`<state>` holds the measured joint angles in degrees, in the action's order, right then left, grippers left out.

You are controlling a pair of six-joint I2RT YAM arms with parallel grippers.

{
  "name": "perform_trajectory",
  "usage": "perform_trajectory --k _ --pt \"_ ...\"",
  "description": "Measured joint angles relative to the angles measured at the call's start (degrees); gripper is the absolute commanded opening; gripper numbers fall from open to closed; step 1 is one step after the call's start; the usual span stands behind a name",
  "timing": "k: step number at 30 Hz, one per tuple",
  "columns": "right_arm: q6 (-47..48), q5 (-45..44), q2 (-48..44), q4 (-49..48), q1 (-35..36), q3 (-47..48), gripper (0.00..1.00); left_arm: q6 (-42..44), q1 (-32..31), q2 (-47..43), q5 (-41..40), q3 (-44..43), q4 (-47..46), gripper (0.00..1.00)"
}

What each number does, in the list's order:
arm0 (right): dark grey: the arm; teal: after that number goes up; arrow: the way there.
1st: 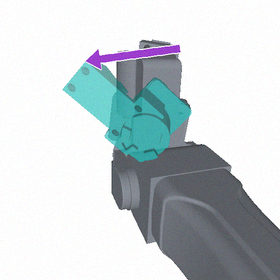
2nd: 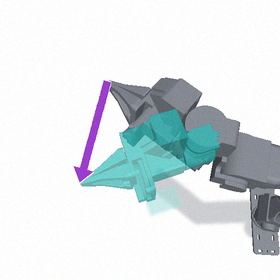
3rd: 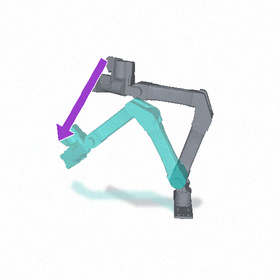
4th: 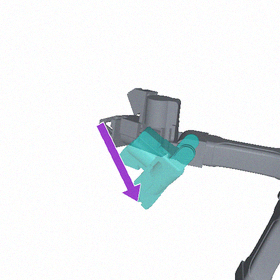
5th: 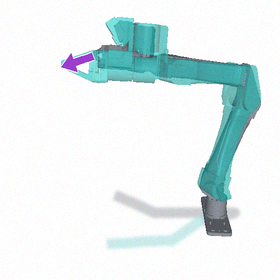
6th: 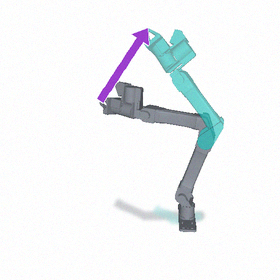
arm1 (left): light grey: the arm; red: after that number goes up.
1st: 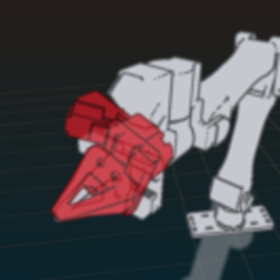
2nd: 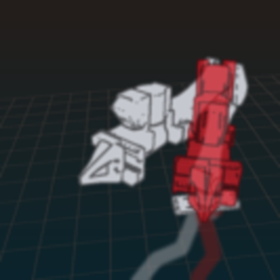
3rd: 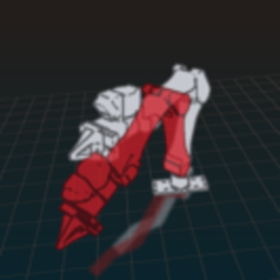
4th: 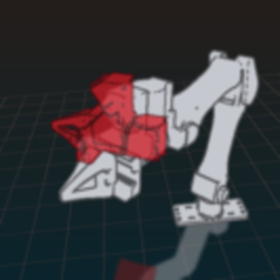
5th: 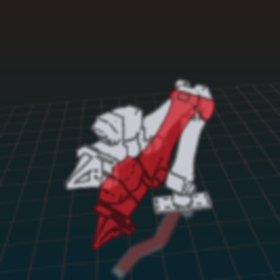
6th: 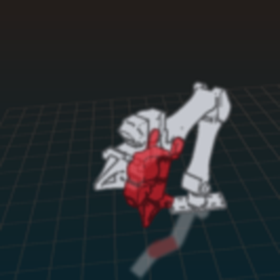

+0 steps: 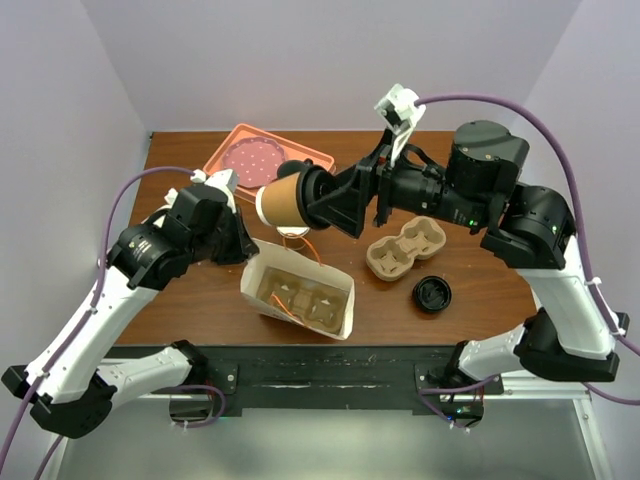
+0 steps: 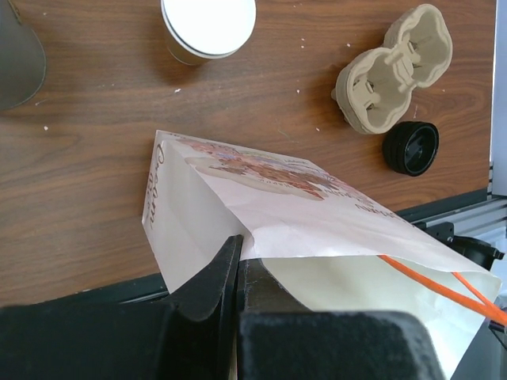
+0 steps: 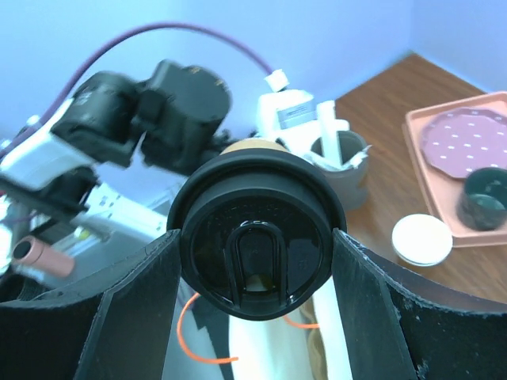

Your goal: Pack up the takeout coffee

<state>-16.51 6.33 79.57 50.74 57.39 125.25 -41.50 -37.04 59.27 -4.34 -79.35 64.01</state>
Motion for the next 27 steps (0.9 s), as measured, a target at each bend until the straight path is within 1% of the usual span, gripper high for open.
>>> perform_trajectory --k 4,6,10,17,21,27 --pt "1.0 4.6 -3.4 0.0 0.2 -5.9 0.34 -1.4 0.0 0.2 0.7 0.0 -0.1 0.0" --pt "1.4 6.6 -4.2 1.6 0.5 -8.2 0.34 -2.1 0.0 0.4 1.1 0.0 -0.2 0.0" --pt "2.9 6.7 -3.5 6.0 1.6 -10.1 0.31 -3.5 0.0 0.6 1.3 0.0 -0.3 0.0" --pt "5.3 1.7 -2.2 10.9 3.9 -11.7 0.31 -5.3 0.0 0.2 2.2 0.0 -1.6 0.0" --pt "6.8 -1.9 -1.1 12.5 6.1 -11.7 0.32 -6.1 0.0 0.3 2.7 0.0 -3.0 0.0" --pt "9.3 -5.6 1.8 14.2 10.5 -11.5 0.32 -6.1 0.0 1.5 2.6 -0.1 -2.3 0.0"
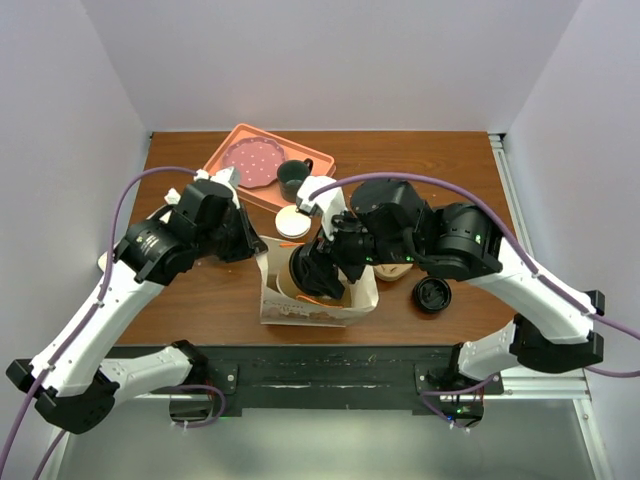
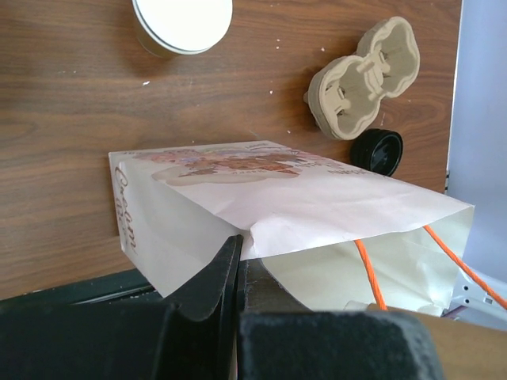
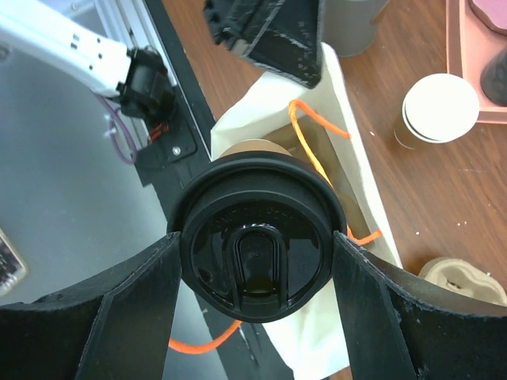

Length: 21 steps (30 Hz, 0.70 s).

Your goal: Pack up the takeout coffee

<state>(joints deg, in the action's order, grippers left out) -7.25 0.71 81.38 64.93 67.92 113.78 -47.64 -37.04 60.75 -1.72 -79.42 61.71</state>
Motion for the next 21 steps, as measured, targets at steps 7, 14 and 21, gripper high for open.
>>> perform_trajectory --k 7,14,21 --pt "2.6 -4.5 -0.2 0.2 3.0 -0.9 0.32 0.0 0.0 0.5 -0.3 -0.3 0.7 0.0" --pt "3.4 -6.6 -1.1 0.9 3.4 -0.5 0.32 0.2 0.0 1.2 -1.1 -0.9 1.4 0.0" --pt "3.5 -9.0 -6.6 2.0 3.6 -2.8 0.31 0.2 0.0 1.7 -1.5 -1.4 2.1 0.0"
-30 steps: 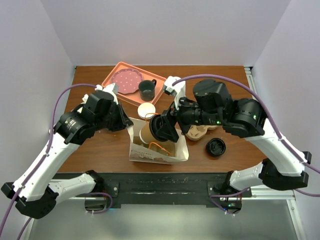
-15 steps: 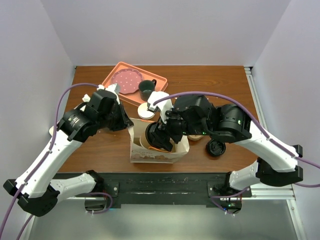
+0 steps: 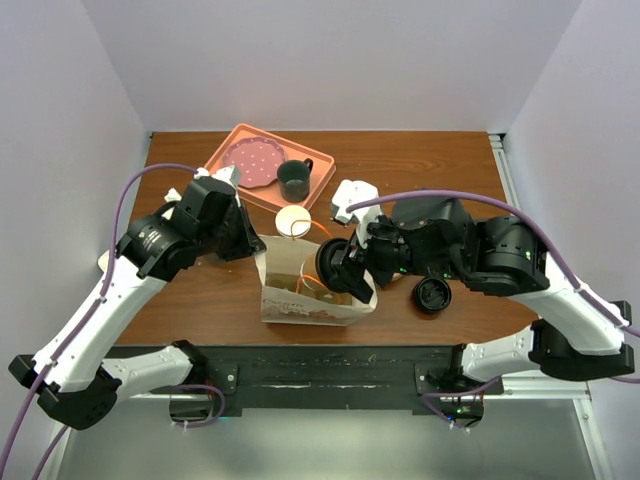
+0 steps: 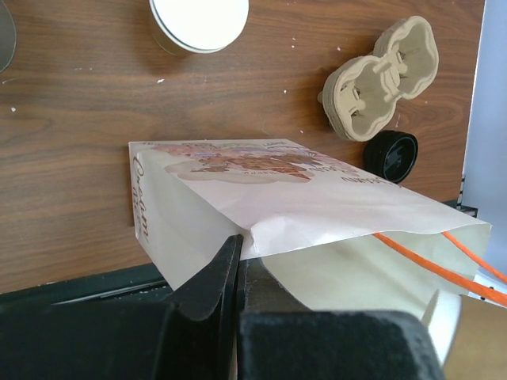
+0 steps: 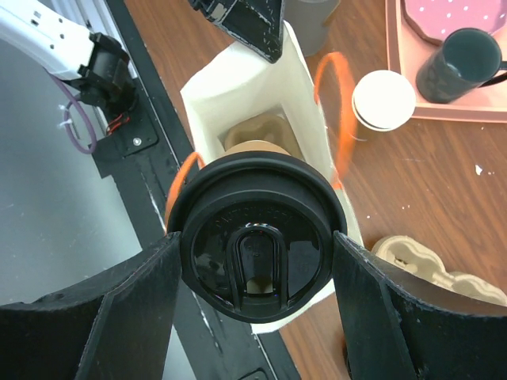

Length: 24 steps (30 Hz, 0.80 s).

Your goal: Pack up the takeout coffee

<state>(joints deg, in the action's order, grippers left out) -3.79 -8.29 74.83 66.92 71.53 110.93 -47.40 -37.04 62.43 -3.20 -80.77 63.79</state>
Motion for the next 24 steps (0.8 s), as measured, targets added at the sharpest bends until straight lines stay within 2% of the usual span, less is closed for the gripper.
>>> perform_trajectory --k 4,14,17,24 --pt "0.2 0.0 -0.5 -0.3 0.1 -0.6 0.31 0.3 0.0 0.1 0.0 -0.7 0.0 0.0" --pt "1.5 -3.8 6.1 -2.0 0.1 -5.0 0.31 4.2 0.0 -1.4 4.0 2.0 -4.2 0.42" --pt "1.6 -4.8 6.5 -2.3 0.4 -7.4 0.31 5.7 0.0 -2.9 5.4 5.4 -4.3 0.47" --pt "2.1 -9.6 6.5 -2.7 4.5 -10.5 0.3 9.5 0.0 -6.3 7.1 7.6 -4.1 0.52"
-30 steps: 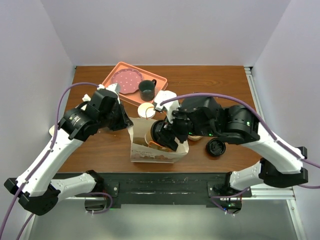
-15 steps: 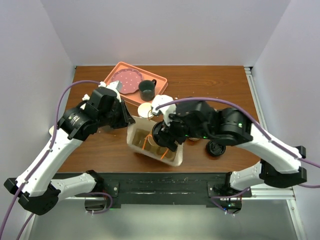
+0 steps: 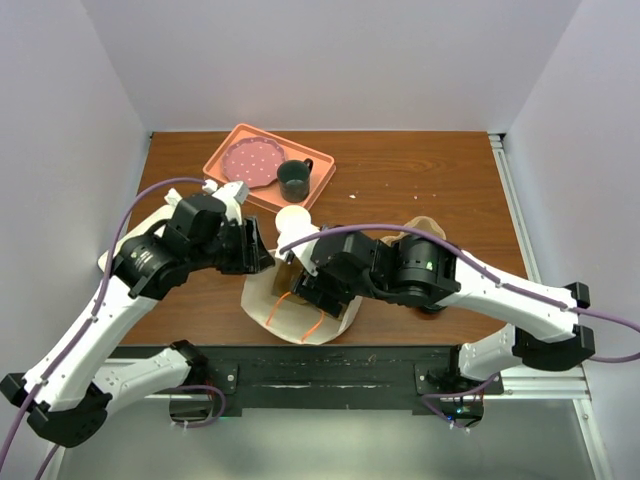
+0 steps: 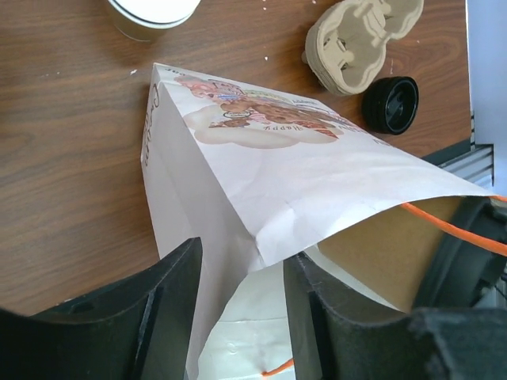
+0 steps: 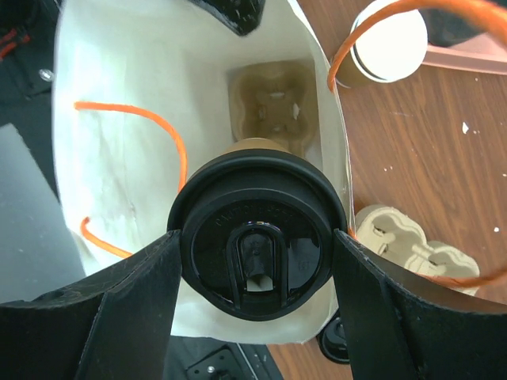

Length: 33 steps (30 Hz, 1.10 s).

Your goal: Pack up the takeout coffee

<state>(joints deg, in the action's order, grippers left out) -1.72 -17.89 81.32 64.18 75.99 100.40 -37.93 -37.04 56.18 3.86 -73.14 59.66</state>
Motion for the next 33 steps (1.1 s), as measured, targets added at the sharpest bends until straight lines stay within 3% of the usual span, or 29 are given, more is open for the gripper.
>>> perform_trajectory --k 5,8,33 --pt "1.5 -2.4 -1.1 -1.7 0.3 -3.9 0.3 1.8 0.0 -2.3 1.2 1.7 -0.1 0.54" --pt "2.1 -2.7 -2.2 -2.3 0.3 -5.6 0.3 2.3 0.0 -2.6 1.9 2.0 0.0 0.48" --pt "-0.7 -10.9 -8.2 -5.6 0.3 -5.7 0.31 3.1 0.0 0.2 -0.3 2.1 4.4 0.35"
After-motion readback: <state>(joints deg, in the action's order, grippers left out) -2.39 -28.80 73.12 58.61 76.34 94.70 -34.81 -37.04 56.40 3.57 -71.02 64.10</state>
